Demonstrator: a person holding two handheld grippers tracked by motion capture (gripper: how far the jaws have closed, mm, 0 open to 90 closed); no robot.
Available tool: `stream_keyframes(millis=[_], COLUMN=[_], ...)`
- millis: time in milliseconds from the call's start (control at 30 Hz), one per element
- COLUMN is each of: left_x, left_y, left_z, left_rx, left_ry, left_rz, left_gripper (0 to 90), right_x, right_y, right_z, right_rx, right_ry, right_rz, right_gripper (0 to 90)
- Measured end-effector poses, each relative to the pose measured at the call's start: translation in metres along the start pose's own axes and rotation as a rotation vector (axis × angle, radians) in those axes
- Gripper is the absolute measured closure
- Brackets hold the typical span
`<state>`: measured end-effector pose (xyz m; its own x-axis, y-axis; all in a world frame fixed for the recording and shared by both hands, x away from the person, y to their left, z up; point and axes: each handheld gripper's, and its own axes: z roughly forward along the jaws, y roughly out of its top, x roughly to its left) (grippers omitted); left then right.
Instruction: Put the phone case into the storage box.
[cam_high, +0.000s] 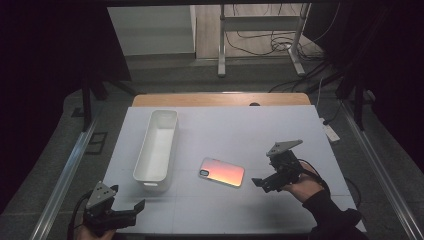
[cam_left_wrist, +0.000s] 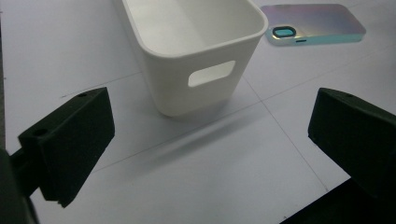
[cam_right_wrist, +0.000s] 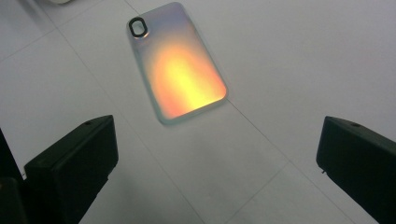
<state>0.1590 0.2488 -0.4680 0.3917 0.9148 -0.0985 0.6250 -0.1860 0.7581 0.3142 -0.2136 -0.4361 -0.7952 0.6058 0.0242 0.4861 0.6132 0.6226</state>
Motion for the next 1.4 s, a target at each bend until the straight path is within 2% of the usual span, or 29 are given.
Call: stream_keyframes(millis=[633,1300,1400], left_x=[0.000,0.000,0.000], left_y=[0.000,0.000,0.000], left_z=[0.000,0.000,0.000], left_rx=[-0.002,-0.003,-0.004], left_ry=[-0.001,-0.003,-0.003], left_rz=[-0.001,0.002,-0.001], left_gripper=[1.3,1.3,1.3], right_x=[0.002,0.008,0.009], right_y=[0.015,0.033,0.036], right_z=[0.015,0.037,0.041], right_rx=[0.004,0.035,0.037], right_ry=[0.022,0.040,0.055], right_rz=[-0.008,-0.060,-0.070], right_gripper=[0.0,0.0,0.0])
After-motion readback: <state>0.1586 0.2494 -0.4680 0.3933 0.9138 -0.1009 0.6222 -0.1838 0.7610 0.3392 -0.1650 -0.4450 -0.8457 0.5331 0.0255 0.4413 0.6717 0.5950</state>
